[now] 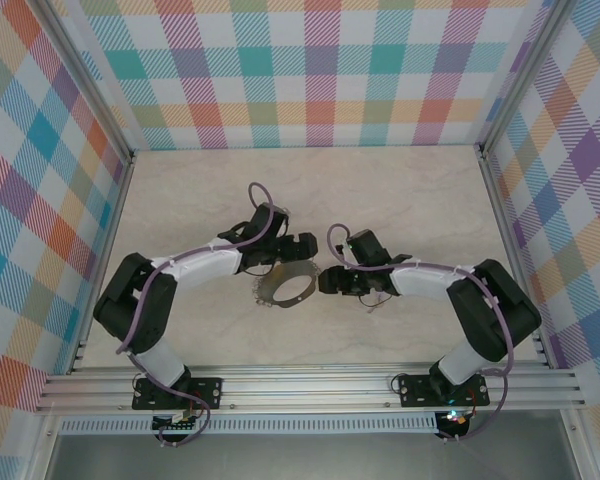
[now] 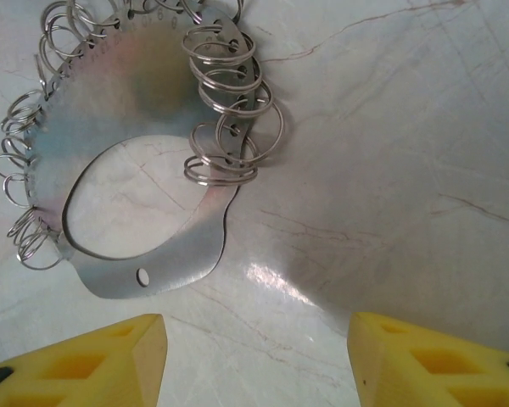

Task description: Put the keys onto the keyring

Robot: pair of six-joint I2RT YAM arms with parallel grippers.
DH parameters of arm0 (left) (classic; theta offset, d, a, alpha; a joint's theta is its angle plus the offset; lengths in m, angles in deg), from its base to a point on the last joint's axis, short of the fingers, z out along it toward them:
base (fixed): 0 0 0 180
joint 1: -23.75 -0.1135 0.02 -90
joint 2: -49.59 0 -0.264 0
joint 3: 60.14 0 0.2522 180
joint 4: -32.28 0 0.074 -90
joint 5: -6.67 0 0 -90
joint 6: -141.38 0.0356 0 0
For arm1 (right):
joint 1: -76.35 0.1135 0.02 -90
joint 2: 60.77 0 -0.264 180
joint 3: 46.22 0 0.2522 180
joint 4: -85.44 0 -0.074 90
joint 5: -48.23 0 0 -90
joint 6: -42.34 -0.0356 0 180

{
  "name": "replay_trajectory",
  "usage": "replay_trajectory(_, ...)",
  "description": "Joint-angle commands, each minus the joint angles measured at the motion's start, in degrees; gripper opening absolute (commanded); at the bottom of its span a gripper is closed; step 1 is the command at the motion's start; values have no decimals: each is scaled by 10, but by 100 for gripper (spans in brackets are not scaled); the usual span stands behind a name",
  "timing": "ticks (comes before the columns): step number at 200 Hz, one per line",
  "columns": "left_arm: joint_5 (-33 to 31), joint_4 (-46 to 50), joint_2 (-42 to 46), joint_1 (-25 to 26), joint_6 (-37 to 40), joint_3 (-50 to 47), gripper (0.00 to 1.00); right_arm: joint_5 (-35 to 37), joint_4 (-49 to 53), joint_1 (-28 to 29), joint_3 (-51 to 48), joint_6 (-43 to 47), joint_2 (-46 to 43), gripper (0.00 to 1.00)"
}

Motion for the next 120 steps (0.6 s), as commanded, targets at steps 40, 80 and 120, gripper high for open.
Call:
replay_trajectory(40,-9,38,81,-12,12,20,98,-18,-26,9,61,4,62,56)
replay_trajectory(80,-17,42,102,-18,11,14,98,-19,-22,9,95,13,98,55)
replay_trajectory(120,-16,38,105,-20,8,5,99,-24,-22,9,113,18,114,52)
